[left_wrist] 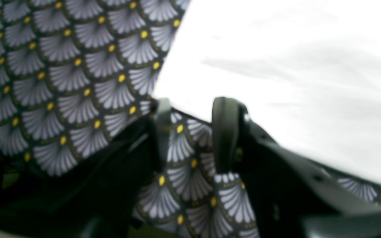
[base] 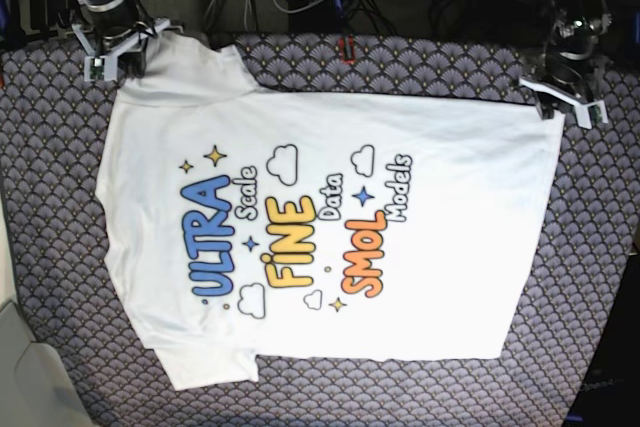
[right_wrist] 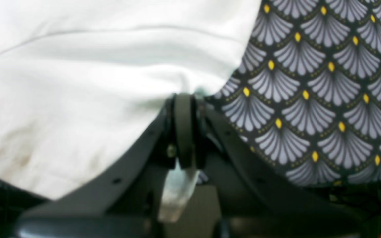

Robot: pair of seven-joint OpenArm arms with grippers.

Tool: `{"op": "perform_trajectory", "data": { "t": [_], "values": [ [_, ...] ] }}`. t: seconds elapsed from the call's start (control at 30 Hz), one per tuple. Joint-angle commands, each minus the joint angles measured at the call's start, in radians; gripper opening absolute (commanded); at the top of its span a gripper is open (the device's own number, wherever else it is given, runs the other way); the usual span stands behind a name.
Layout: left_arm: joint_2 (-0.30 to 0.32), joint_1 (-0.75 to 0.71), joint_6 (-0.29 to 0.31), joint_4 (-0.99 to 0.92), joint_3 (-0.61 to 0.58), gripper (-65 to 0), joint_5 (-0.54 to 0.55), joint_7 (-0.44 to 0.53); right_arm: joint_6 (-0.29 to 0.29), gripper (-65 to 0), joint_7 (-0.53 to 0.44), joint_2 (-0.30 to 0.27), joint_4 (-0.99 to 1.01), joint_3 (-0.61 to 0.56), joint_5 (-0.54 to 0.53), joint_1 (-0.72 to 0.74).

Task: Fold the T-shirt properly
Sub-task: 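Grasp the shirt's shoulder edges with the left and right grippers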

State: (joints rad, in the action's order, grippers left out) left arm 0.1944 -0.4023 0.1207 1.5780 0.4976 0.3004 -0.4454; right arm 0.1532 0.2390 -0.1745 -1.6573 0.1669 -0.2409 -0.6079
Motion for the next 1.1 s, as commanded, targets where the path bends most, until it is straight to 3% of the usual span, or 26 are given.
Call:
{"op": "perform_trajectory", "data": {
  "t": [0.0,0.2,1.07],
  "values": [
    [0.015,0.009,0.0,0.009,0.006,-43.9,0.003,0.023,-0.002,-65.0,0.072,-0.003,0.009,-0.003,0.008,-0.011],
    [0.014,0.019,0.003,0.005,0.079,-44.0,0.003,0.023,-0.002,-65.0,0.072,-0.003,0.009,-0.003,0.008,-0.011],
    [0.009,0.09,0.004,-0.093,0.077,-44.0,0.003,0.023,-0.002,-65.0,0.072,-0.003,0.01,-0.003,0.008,0.003]
  ]
}}
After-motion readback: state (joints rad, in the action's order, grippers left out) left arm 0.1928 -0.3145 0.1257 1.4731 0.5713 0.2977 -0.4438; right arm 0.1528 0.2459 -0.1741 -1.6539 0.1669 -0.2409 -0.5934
